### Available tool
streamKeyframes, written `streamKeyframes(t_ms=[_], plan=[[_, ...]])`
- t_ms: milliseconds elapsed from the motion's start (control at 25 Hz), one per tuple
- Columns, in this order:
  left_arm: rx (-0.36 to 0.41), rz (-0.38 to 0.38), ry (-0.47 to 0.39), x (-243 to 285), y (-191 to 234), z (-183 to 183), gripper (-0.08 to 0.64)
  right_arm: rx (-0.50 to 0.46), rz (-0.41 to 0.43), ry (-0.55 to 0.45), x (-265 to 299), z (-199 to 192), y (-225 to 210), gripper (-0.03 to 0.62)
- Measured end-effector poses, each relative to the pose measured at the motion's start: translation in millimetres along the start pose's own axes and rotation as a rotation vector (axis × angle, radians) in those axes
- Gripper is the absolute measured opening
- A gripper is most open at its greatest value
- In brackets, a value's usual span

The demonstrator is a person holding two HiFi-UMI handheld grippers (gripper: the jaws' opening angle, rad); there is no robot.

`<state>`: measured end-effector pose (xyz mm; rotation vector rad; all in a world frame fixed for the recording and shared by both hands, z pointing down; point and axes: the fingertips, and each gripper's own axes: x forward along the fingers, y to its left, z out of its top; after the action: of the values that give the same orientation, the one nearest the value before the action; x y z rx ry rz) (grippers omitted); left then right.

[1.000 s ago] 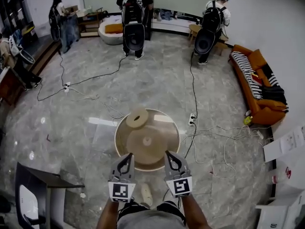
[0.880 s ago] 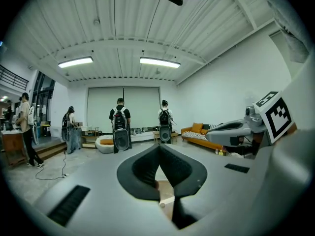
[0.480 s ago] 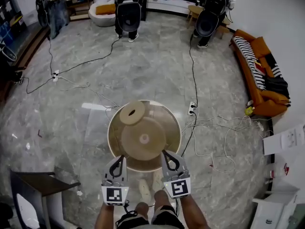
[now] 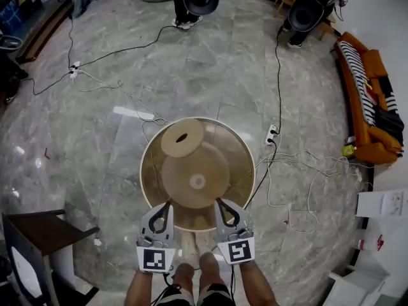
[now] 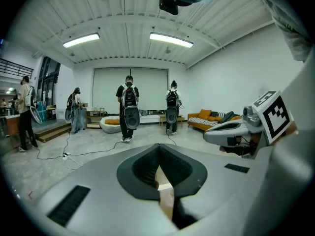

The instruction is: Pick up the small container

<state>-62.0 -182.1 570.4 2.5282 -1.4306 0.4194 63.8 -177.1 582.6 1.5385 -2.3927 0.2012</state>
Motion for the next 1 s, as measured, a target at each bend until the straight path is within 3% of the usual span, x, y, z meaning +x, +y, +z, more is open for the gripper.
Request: streamKeyframes(t_ms=[320,800,960,1000], plan=[[-0.057,0.029,0.045,55,16,-70,0.017,0.001,0.061,0.048,62,-78,-14,0.0],[-0.104,0.063,0.09,91,43,-169,0.017,-0.009,0.132,0.073,120,-173,1,0.0],[-0.019,0.031,0.058,103,43,-183,0.017,0.002,0.135,0.072,131,-196,1,0.0],[-0.034,0.034,0.07,104,44,-190,0.017,0.01,0.134,0.064,134,-199,1,0.0]])
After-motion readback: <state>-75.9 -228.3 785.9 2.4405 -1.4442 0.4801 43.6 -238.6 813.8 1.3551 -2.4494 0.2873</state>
